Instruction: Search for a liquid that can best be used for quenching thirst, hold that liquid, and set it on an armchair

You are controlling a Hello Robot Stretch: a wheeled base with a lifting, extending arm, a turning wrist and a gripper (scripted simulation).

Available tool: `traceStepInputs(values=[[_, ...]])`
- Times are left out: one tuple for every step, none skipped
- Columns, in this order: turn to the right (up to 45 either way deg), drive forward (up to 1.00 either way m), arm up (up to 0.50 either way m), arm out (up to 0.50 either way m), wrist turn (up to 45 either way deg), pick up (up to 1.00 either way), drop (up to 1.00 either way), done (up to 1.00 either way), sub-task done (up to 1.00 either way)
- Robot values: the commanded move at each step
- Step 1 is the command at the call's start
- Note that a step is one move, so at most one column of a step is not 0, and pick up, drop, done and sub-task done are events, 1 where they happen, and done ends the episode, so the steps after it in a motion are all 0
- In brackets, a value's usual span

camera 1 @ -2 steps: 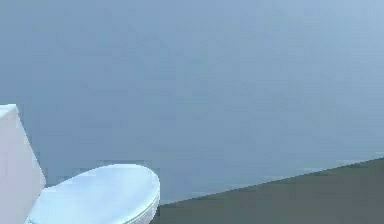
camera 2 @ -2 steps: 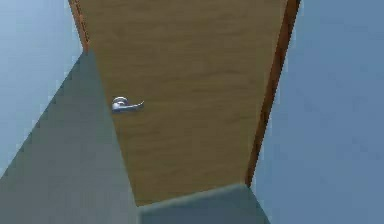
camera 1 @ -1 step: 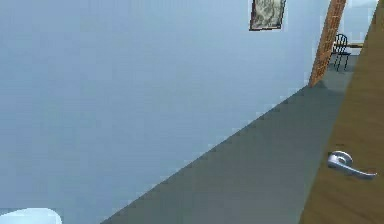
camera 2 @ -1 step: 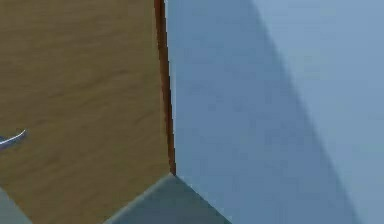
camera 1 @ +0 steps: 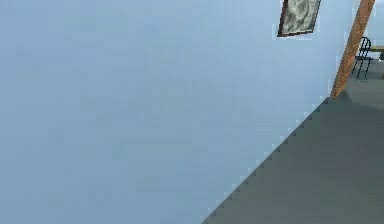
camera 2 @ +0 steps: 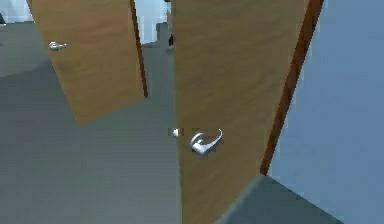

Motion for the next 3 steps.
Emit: traceStepInputs(values=[[42.0,0.0,0.0,0.0,0.0,0.0,0.0,0.0,0.0],[0.0,1.0,0.0,0.0,0.0,0.0,0.0,0.0,0.0],[3.0,0.0,0.0,0.0,0.0,0.0,0.0,0.0,0.0]])
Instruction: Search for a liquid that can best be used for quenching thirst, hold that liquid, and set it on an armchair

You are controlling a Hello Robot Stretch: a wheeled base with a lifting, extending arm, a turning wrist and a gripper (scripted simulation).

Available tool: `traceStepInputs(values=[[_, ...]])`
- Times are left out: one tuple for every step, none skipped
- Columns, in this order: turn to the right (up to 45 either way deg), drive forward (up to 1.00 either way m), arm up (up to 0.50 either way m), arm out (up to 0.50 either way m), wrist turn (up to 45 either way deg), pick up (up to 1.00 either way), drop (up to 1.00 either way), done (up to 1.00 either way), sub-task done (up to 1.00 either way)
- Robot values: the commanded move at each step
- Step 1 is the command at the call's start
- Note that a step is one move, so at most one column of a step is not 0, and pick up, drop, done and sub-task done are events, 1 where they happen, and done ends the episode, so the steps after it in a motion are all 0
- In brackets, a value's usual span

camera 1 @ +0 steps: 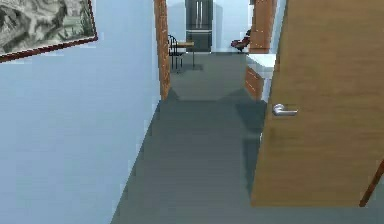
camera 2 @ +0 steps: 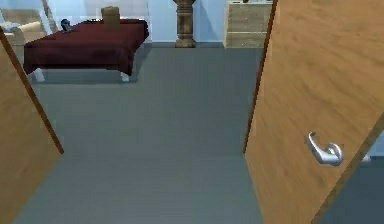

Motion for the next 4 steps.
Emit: traceStepInputs(values=[[0.0,1.0,0.0,0.0,0.0,0.0,0.0,0.0,0.0],[0.0,0.55,0.0,0.0,0.0,0.0,0.0,0.0,0.0],[3.0,0.0,0.0,0.0,0.0,0.0,0.0,0.0,0.0],[0.0,1.0,0.0,0.0,0.0,0.0,0.0,0.0,0.0]])
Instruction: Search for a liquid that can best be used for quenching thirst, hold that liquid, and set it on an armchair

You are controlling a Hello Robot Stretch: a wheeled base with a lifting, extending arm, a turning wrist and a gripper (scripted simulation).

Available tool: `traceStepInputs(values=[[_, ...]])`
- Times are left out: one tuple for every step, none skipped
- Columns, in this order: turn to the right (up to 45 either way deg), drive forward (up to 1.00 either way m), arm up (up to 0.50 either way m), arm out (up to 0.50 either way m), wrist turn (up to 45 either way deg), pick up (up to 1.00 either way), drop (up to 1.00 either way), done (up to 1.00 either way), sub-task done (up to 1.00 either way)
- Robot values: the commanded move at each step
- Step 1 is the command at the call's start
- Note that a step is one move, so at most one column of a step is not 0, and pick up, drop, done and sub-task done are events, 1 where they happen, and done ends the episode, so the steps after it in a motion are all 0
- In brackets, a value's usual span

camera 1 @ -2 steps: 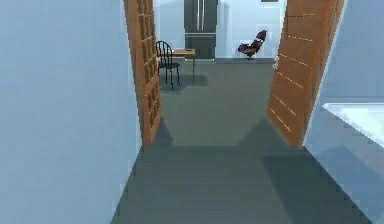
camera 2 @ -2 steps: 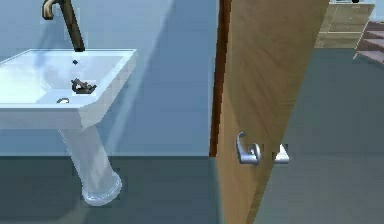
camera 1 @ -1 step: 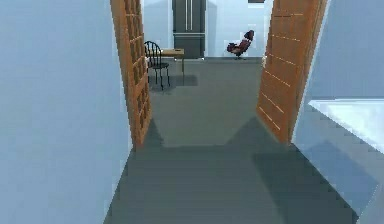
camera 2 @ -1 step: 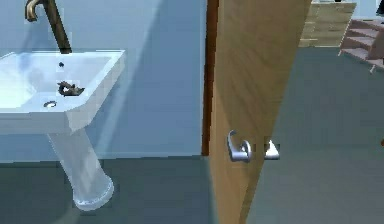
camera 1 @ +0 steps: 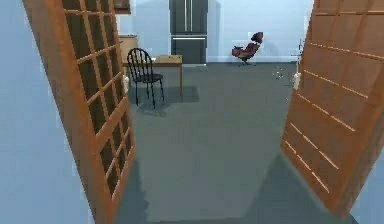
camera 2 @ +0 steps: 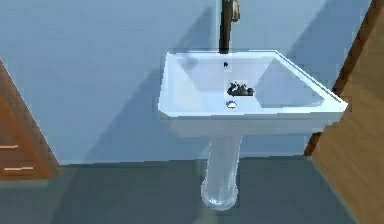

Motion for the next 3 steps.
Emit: traceStepInputs(values=[[0.0,1.0,0.0,0.0,0.0,0.0,0.0,0.0,0.0],[0.0,1.0,0.0,0.0,0.0,0.0,0.0,0.0,0.0],[0.0,1.0,0.0,0.0,0.0,0.0,0.0,0.0,0.0]])
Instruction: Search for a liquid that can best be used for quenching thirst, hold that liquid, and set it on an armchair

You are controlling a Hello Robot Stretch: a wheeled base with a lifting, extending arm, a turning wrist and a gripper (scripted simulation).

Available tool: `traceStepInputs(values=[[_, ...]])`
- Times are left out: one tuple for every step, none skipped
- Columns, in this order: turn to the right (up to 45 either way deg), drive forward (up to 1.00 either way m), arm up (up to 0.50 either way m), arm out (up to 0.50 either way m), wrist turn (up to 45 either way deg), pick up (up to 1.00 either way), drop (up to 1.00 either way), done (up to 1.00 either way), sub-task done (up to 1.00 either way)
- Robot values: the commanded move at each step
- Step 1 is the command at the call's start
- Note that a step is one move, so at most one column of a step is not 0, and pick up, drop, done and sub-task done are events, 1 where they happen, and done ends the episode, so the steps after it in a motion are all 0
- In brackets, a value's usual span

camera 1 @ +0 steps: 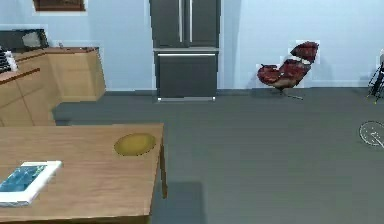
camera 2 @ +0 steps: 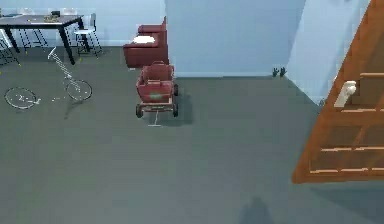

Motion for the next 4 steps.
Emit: traceStepInputs(values=[[-45.0,0.0,0.0,0.0,0.0,0.0,0.0,0.0,0.0],[-45.0,0.0,0.0,0.0,0.0,0.0,0.0,0.0,0.0],[-45.0,0.0,0.0,0.0,0.0,0.0,0.0,0.0,0.0],[-21.0,0.0,0.0,0.0,0.0,0.0,0.0,0.0,0.0]])
